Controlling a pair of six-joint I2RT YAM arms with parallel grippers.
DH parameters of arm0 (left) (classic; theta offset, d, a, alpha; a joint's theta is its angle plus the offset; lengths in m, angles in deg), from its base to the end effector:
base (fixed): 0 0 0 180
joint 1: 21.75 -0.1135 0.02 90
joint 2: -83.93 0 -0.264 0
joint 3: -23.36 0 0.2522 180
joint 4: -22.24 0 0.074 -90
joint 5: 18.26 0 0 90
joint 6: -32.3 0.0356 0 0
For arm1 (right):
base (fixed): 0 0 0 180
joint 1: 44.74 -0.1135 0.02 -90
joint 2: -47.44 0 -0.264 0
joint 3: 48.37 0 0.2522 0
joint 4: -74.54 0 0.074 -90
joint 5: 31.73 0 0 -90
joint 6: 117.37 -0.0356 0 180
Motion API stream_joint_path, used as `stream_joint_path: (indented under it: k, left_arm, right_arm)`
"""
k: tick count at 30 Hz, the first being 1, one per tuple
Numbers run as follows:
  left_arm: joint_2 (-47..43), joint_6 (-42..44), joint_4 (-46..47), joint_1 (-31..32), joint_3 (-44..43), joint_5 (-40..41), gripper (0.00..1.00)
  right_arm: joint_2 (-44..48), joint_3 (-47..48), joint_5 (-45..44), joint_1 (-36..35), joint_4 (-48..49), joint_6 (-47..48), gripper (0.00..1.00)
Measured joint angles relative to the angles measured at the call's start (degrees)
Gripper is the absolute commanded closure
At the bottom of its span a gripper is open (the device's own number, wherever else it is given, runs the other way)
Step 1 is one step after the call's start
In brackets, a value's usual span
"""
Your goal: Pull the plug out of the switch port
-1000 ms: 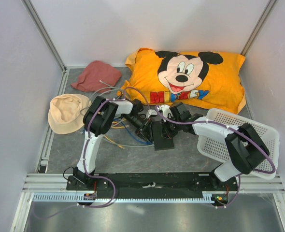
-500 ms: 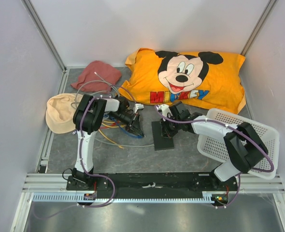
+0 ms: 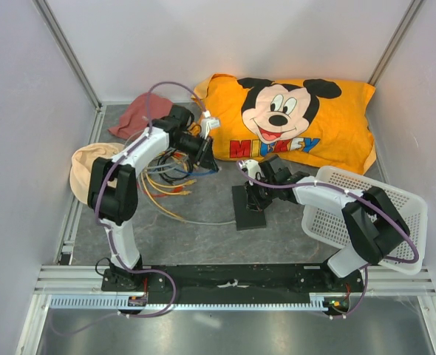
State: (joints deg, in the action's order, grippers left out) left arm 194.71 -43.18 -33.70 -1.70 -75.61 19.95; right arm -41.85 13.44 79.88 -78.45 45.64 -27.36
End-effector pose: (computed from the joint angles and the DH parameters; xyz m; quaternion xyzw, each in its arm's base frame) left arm 0.3632 -0.1623 0.2198 0.3427 0.8178 -0.4364 0.1527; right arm 0.2421 0.1773 0.1719 -0.3246 0.8842 0.2541 0.2199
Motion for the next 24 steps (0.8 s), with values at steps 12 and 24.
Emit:
stream_joint_path:
  k: [12, 24]
  left_arm:
    - [5.07, 0.74, -5.46, -13.92, -12.37, 6.88, 0.97]
    - [9.79, -5.11, 0.87, -17.64, -11.13, 12.81, 0.9]
  right_arm:
    - [0.7, -0.79, -0.46, -0.02, 0.92, 0.28, 0.88]
    - [0.74, -0.81, -0.74, -0.02, 1.16, 1.38, 0.88]
